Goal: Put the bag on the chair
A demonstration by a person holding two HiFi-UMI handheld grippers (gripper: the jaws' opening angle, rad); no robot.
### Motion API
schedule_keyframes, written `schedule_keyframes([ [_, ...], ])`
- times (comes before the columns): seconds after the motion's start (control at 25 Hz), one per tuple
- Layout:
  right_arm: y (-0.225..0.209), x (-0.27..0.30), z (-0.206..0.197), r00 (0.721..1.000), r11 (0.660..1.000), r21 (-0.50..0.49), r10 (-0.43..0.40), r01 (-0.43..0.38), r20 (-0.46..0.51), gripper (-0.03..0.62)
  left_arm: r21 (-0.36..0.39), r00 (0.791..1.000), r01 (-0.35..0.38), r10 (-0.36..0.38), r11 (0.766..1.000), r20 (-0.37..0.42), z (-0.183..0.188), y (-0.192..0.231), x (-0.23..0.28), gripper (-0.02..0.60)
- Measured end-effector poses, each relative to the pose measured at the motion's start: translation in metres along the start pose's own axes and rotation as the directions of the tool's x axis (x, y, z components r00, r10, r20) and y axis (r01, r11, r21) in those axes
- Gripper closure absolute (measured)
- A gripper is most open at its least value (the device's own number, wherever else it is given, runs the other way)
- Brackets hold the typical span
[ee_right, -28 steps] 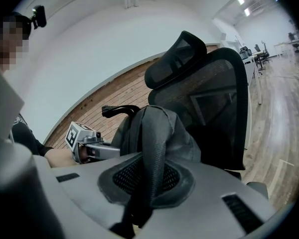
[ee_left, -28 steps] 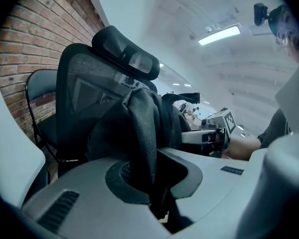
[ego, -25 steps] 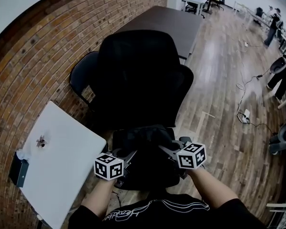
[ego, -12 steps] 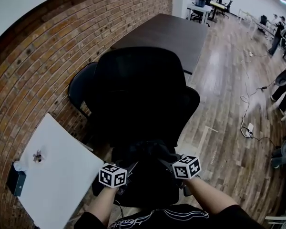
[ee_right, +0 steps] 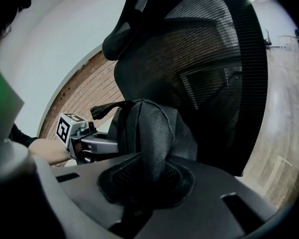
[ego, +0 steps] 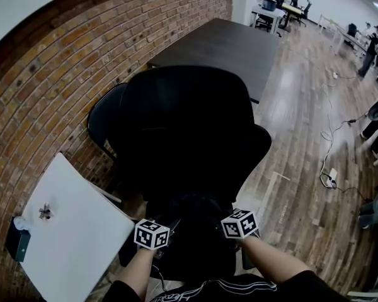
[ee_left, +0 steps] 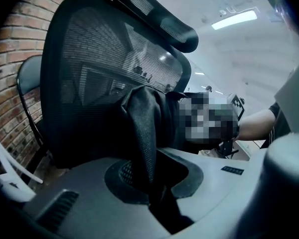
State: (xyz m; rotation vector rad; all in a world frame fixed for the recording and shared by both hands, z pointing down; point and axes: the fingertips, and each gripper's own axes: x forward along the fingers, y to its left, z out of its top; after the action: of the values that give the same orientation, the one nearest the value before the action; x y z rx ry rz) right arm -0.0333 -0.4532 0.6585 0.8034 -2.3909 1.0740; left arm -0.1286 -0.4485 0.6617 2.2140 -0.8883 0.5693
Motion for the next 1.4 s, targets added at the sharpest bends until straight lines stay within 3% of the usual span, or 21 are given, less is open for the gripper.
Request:
schedule_keyframes([
  [0.56, -0.011, 0.015, -0.004, 1.000, 0.999, 0.014, 0.029, -0.029, 0.006, 0.557, -0.029, 1.000, 0.002, -0.001, 1.000, 0.018, -0.007, 0.017, 0.011, 0.508],
  [0.68, -0.011, 0.014, -0.003, 1.000, 1.000, 0.006, 0.028, -0.028, 0.014, 0.540, -0.060, 1.000, -0.007, 0.008, 0.998, 0.029, -0.007, 0.021, 0.007, 0.466],
  [0.76, -0.013, 0.010, -0.002, 1.000, 1.000, -0.002, 0.020, -0.020, 0.025, 0.515, -0.089, 0.999, -0.014, 0.017, 0.996, 0.044, -0.007, 0.024, 0.003, 0.406],
  [0.88, -0.018, -0.001, 0.000, 0.999, 1.000, 0.008, 0.002, -0.003, 0.054, 0.371, -0.116, 0.998, -0.020, 0.026, 0.993, 0.053, -0.008, 0.028, -0.005, 0.303],
  [0.96, -0.020, -0.009, 0.001, 0.997, 1.000, 0.017, -0.009, 0.007, 0.077, 0.333, -0.115, 0.997, -0.044, 0.051, 0.992, 0.058, -0.009, 0.032, -0.014, 0.260],
  [1.12, -0.015, -0.028, 0.003, 0.994, 0.999, -0.015, -0.039, 0.040, 0.104, 0.313, -0.133, 0.991, -0.090, 0.102, 0.987, 0.092, -0.010, 0.039, -0.036, 0.247],
  [1.4, 0.023, -0.065, 0.016, 0.982, 0.994, -0.084, -0.060, 0.076, 0.181, 0.346, -0.084, 0.982, -0.075, 0.088, 0.994, 0.169, 0.011, 0.005, -0.077, 0.253],
])
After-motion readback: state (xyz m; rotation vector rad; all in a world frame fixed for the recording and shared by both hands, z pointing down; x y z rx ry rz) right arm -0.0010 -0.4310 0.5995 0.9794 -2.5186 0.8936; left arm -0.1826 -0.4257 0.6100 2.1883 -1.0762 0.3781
